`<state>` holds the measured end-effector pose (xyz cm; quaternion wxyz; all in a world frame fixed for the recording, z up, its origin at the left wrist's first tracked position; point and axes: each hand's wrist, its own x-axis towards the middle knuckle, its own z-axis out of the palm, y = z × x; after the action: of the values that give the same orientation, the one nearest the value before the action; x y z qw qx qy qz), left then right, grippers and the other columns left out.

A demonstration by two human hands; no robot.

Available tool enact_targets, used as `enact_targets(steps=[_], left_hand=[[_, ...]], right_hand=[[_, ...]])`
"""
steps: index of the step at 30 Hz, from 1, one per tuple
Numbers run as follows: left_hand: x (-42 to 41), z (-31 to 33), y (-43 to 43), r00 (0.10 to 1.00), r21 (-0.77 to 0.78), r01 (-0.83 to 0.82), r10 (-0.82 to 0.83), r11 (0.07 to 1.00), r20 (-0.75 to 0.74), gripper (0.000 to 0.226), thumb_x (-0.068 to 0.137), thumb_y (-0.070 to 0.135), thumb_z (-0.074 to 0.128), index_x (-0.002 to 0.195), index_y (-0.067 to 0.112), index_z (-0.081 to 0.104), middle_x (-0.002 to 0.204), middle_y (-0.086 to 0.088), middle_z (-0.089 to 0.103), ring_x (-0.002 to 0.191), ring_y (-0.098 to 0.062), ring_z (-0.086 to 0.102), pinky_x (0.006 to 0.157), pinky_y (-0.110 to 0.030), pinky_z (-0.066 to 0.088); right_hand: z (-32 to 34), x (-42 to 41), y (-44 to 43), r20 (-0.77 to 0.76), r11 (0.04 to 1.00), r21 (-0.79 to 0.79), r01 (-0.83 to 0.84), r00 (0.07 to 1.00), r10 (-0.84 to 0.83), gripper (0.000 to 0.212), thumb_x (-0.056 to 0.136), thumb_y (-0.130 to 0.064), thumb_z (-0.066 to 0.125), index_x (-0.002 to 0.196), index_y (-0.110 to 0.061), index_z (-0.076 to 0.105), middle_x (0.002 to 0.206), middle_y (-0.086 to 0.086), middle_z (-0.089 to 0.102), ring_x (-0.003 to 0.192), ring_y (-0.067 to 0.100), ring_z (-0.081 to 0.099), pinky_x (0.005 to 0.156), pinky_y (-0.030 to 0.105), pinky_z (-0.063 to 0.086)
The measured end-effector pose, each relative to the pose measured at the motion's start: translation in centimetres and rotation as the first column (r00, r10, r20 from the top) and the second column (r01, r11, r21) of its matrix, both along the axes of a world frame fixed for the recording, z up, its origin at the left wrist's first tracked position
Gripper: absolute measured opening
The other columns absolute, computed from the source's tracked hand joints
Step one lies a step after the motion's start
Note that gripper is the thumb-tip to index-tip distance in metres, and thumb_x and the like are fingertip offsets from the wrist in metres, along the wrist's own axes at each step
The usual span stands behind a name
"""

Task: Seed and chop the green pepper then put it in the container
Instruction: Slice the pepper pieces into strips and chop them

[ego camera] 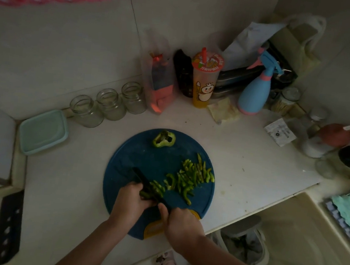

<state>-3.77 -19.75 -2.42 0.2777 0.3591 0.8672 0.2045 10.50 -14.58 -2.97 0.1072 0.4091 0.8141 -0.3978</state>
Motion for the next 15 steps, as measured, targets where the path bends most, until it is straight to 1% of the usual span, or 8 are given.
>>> enact_targets(steps=[1, 4, 7, 9, 10, 12, 13, 15], left_hand=[[0.0, -0.1, -0.1, 1.0, 0.0, 0.001, -0.001, 1.0, -0.001, 0.033, 0.068, 0.02, 0.082, 0.09, 0.0, 0.068, 0.089, -0.004, 0.06, 0.07, -0.008, 0.054, 0.056, -0.006, 0.037], [0.0, -0.3, -0.3, 1.0, -0.02, 0.004, -0.005, 1.0, -0.027, 0.027, 0.073, 0.017, 0.077, 0.093, 0.001, 0.067, 0.095, -0.009, 0.062, 0.08, -0.015, 0.059, 0.066, -0.015, 0.04], [0.5, -0.1, -0.5, 0.997, -0.026, 0.019, -0.021, 0.999, -0.076, 0.009, 0.082, 0.011, 0.064, 0.077, 0.004, 0.061, 0.091, -0.013, 0.061, 0.074, -0.019, 0.057, 0.062, -0.019, 0.036], [0.7, -0.2, -0.7, 0.995, -0.011, 0.013, -0.014, 1.0, -0.096, 0.021, 0.086, 0.01, 0.058, 0.067, 0.011, 0.049, 0.082, -0.011, 0.057, 0.068, -0.017, 0.053, 0.058, -0.018, 0.031], [0.8, -0.2, -0.8, 0.997, -0.002, 0.006, -0.006, 1.0, -0.082, 0.023, 0.086, 0.01, 0.058, 0.066, 0.013, 0.048, 0.078, -0.008, 0.055, 0.068, -0.018, 0.054, 0.058, -0.018, 0.03], [0.6, 0.2, -0.7, 0.999, 0.02, -0.005, 0.006, 1.0, -0.047, 0.009, 0.082, 0.012, 0.065, 0.075, 0.012, 0.059, 0.081, -0.006, 0.057, 0.075, -0.019, 0.059, 0.061, -0.015, 0.033], [0.4, 0.2, -0.7, 0.999, 0.037, -0.02, 0.021, 0.999, -0.028, 0.01, 0.079, 0.013, 0.07, 0.087, 0.011, 0.066, 0.088, -0.007, 0.061, 0.081, -0.018, 0.061, 0.065, -0.014, 0.035], [0.0, 0.2, -0.7, 0.998, 0.041, -0.057, 0.057, 0.998, 0.008, 0.044, 0.072, 0.015, 0.078, 0.114, 0.011, 0.065, 0.106, -0.007, 0.065, 0.093, -0.017, 0.062, 0.075, -0.013, 0.039]], right_hand=[[0.1, -0.2, 0.0, 0.011, 1.0, 0.006, 0.0, 1.0, 0.0, 0.06, 0.097, -0.058, 0.018, 0.061, -0.018, 0.043, 0.064, 0.004, 0.05, 0.075, 0.026, 0.059, 0.069, 0.034, 0.046], [0.5, -1.6, -0.2, 0.042, 0.999, 0.043, 0.0, 0.999, -0.002, 0.059, 0.096, -0.059, 0.016, 0.062, -0.02, 0.044, 0.081, 0.009, 0.063, 0.082, 0.027, 0.064, 0.076, 0.037, 0.051], [0.6, -3.6, 0.2, 0.032, 0.999, 0.037, 0.014, 0.999, -0.015, 0.06, 0.096, -0.06, 0.015, 0.062, -0.02, 0.043, 0.091, 0.012, 0.066, 0.086, 0.028, 0.063, 0.071, 0.034, 0.046], [0.4, -4.3, 0.3, 0.025, 0.999, 0.027, 0.02, 0.999, -0.02, 0.06, 0.096, -0.06, 0.015, 0.062, -0.019, 0.043, 0.093, 0.013, 0.066, 0.086, 0.028, 0.063, 0.068, 0.032, 0.044], [0.4, -4.3, 0.3, 0.02, 0.999, 0.025, 0.031, 0.999, -0.032, 0.06, 0.096, -0.06, 0.016, 0.062, -0.019, 0.043, 0.092, 0.013, 0.066, 0.086, 0.028, 0.063, 0.068, 0.032, 0.044], [-0.1, -4.1, 0.4, 0.0, 0.997, 0.024, 0.067, 0.998, -0.067, 0.061, 0.094, -0.063, 0.016, 0.063, -0.019, 0.045, 0.088, 0.011, 0.064, 0.084, 0.027, 0.063, 0.068, 0.033, 0.045], [-0.4, -4.0, 0.7, -0.012, 0.996, -0.01, 0.093, 0.996, -0.093, 0.064, 0.092, -0.066, 0.014, 0.066, -0.019, 0.048, 0.082, 0.008, 0.062, 0.081, 0.027, 0.062, 0.067, 0.033, 0.044], [-0.8, -3.2, 1.4, -0.067, 0.974, -0.155, 0.164, 0.982, -0.176, 0.072, 0.087, -0.072, 0.013, 0.074, -0.015, 0.055, 0.069, 0.002, 0.053, 0.071, 0.021, 0.059, 0.067, 0.032, 0.041]])
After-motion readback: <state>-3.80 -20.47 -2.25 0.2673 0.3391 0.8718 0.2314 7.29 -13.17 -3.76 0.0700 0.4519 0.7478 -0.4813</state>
